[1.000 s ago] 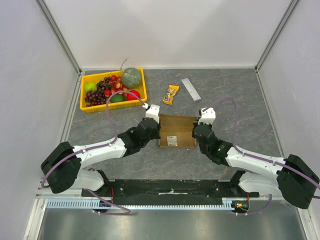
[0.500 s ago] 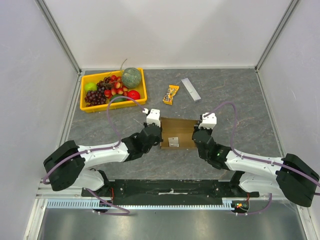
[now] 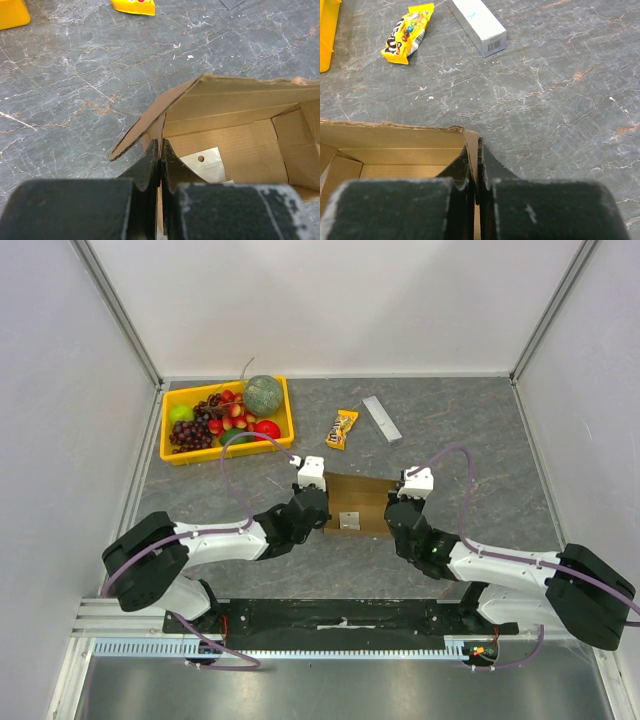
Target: Fold the paper box
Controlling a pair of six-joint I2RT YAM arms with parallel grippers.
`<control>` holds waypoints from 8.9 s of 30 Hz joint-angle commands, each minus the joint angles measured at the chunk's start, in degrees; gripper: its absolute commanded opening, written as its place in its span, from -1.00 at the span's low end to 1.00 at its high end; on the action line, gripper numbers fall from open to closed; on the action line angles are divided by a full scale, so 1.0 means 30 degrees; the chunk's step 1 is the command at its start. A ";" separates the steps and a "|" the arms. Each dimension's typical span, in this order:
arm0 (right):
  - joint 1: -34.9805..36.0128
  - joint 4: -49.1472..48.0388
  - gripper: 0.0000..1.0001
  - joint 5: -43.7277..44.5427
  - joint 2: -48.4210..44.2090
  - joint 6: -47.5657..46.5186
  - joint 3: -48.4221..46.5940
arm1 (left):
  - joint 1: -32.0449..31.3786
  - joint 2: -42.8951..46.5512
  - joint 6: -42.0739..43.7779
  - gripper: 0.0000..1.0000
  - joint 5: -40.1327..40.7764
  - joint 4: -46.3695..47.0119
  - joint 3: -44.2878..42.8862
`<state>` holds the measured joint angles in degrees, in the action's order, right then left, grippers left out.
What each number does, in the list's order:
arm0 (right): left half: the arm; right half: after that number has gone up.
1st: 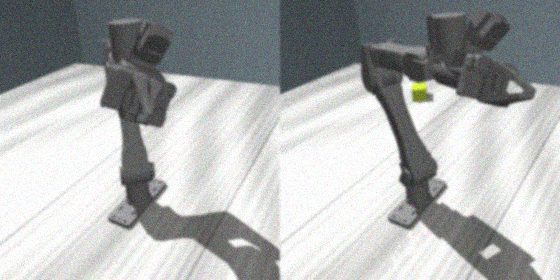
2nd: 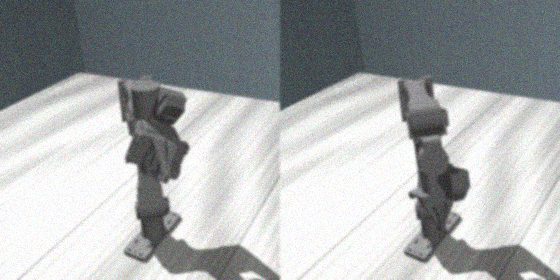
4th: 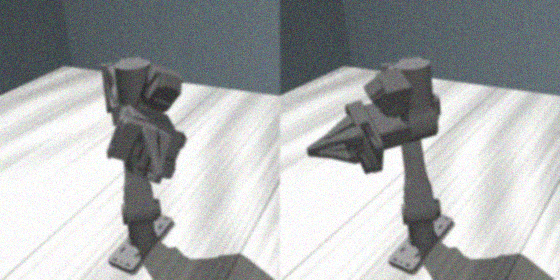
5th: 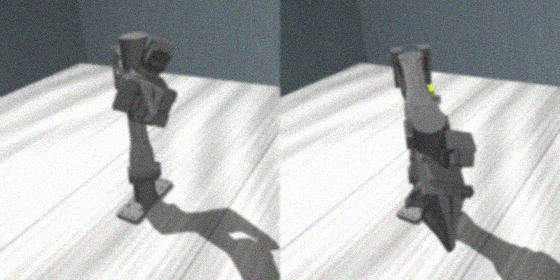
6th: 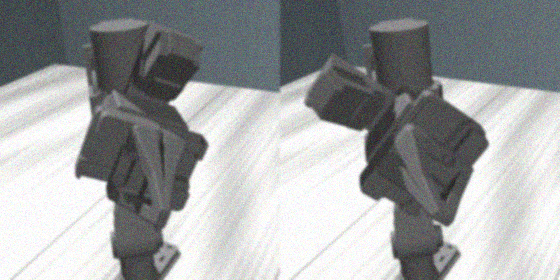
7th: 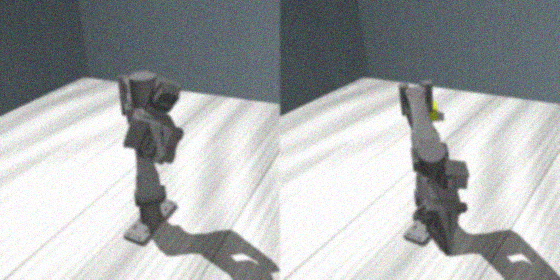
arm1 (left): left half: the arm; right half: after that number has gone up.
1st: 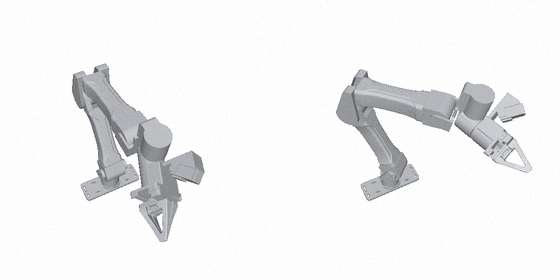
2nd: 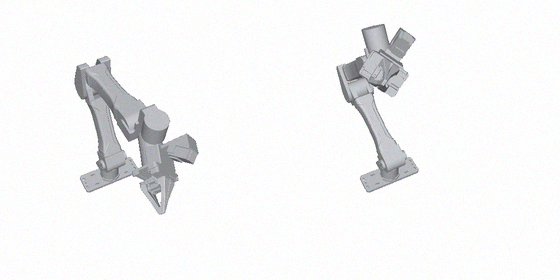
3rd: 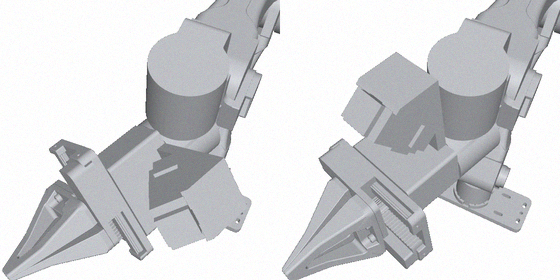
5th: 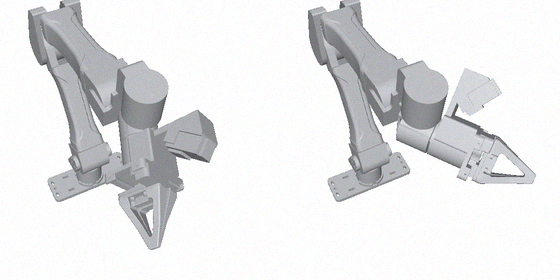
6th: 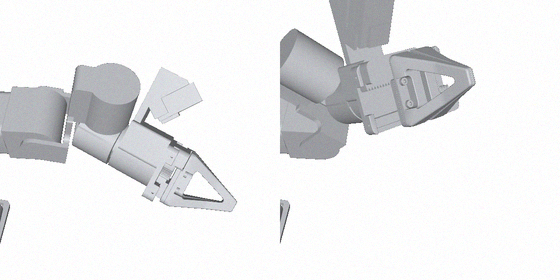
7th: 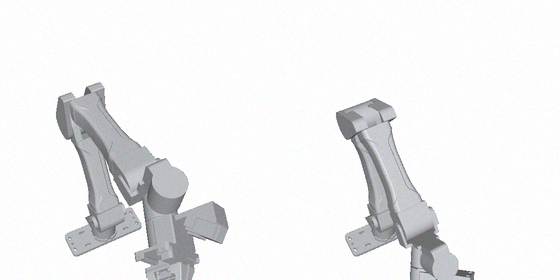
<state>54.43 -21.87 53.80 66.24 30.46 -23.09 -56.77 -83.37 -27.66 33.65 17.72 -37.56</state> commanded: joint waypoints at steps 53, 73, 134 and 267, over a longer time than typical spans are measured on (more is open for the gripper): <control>0.4179 0.3803 -1.00 0.5884 -0.1425 0.5199 0.0402 | -0.2902 0.8713 -0.6278 0.01 -0.4125 -0.1861 0.5721; 0.4677 -0.2083 -1.00 0.6414 -0.0605 -0.0160 0.1076 | -0.2727 1.7129 -0.4110 -0.26 0.1377 -0.5113 0.6281; 0.4736 -0.7564 -1.00 0.4215 0.1065 -0.2974 0.3449 | 0.5799 0.6841 -0.2410 -0.83 -1.2360 0.2973 0.6923; 0.1543 1.7135 -0.65 -0.9171 -0.2422 0.8364 -0.2821 | 0.6561 0.3502 0.2130 -0.96 -1.6372 -0.5114 -0.0724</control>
<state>59.40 34.92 30.76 57.76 54.92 -32.60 -37.08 -76.36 -20.97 -13.85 -1.17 -42.02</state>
